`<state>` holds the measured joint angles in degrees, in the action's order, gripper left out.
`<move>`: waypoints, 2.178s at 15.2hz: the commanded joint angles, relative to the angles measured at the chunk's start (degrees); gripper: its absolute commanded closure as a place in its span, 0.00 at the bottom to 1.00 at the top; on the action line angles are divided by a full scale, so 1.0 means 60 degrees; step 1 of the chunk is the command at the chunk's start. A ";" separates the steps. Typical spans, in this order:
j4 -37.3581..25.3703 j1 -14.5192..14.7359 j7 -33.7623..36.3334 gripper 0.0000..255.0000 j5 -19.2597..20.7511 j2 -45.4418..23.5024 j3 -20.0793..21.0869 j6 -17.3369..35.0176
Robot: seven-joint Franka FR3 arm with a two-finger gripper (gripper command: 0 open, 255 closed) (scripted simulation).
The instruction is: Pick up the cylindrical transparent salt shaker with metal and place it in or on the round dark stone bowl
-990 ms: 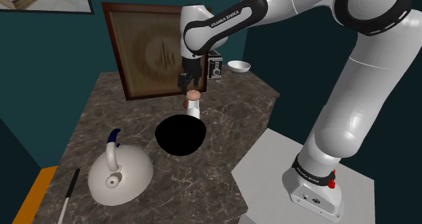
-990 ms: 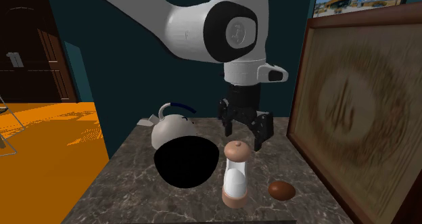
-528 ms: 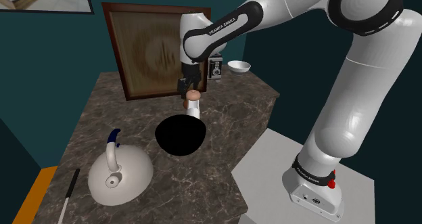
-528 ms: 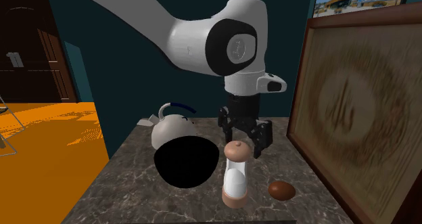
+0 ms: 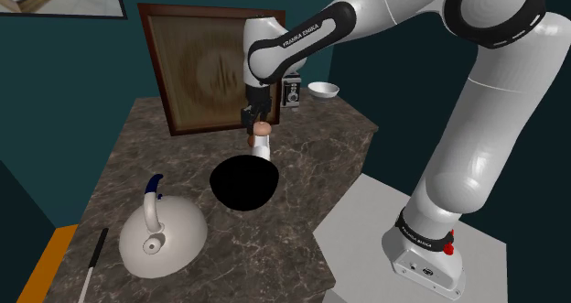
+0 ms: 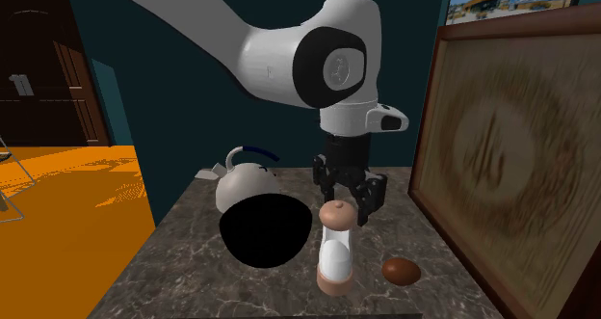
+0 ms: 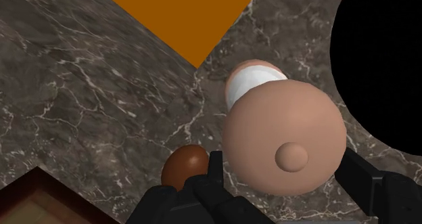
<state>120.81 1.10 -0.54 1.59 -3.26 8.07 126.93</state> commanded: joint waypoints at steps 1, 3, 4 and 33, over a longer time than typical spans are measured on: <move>0.0003 0.0001 0.0001 1.00 -0.0001 -0.0004 0.0001 -0.0004; 0.0003 0.0001 0.0001 1.00 -0.0001 -0.0004 0.0001 -0.0004; 0.0005 0.0001 0.0001 1.00 -0.0001 -0.0002 0.0001 -0.0004; -0.2498 -0.0018 -0.0155 1.00 -0.0172 0.0864 -0.0011 -0.3362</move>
<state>106.67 1.00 -1.44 0.56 1.90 8.01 107.65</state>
